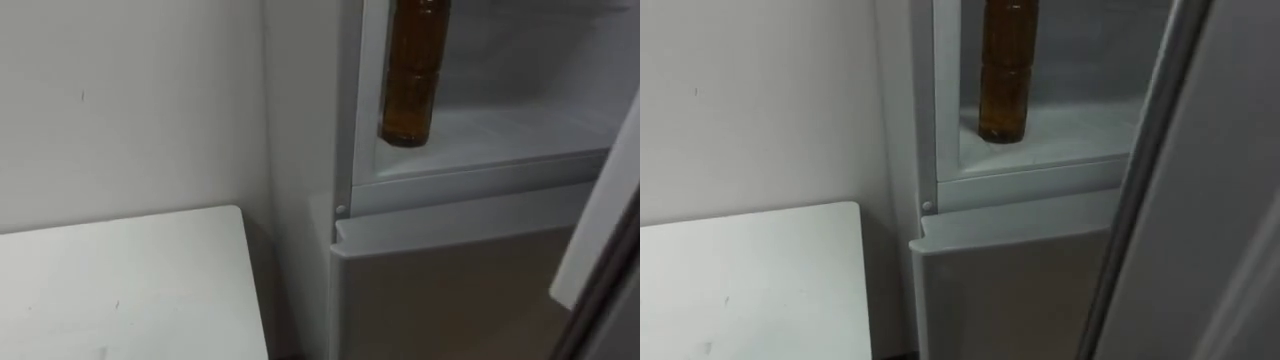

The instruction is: Put the bottle in the upper fridge

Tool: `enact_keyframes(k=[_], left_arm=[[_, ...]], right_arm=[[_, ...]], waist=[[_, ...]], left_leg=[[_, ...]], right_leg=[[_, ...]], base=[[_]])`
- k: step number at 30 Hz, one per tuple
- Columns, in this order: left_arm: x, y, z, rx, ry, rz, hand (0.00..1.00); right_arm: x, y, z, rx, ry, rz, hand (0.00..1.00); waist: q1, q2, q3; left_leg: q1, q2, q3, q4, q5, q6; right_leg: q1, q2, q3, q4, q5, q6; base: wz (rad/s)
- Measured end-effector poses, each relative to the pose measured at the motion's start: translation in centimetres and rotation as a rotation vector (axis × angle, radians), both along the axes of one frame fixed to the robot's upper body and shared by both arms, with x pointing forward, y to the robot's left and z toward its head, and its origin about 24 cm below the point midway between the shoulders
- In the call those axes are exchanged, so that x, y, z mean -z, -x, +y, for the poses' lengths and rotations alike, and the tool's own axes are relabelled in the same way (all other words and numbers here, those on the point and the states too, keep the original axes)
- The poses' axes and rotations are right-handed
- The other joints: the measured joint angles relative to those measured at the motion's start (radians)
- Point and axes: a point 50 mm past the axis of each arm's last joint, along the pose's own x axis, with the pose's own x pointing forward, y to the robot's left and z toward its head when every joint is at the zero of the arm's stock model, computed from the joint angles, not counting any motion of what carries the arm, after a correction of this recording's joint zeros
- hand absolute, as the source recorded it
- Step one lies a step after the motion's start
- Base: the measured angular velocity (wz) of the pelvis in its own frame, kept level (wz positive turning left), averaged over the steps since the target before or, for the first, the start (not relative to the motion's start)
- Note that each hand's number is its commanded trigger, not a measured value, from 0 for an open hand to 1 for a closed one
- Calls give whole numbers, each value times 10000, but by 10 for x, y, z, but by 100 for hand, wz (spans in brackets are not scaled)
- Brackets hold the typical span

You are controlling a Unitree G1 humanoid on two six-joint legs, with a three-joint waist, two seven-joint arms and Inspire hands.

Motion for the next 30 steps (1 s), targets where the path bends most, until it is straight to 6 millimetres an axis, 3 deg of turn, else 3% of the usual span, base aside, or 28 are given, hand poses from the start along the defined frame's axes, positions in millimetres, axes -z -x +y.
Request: enact_keyframes(k=[26,30], left_arm=[[1,-1,-3,315,143,-22,0],[2,0,-4,335,217,43,0]], right_arm=[[-5,-6,17,-740,871,-23,0],[-12,-10,24,-967,2503,157,0]], waist=[[317,-77,-13],[417,-65,-7]], left_leg=[[22,6,-24,20,0,-1],[14,7,-18,48,0,-1]], right_leg=[[165,-16,-141,-175,7,1],[153,-22,-140,-163,6,1]], base=[[2],[0]])
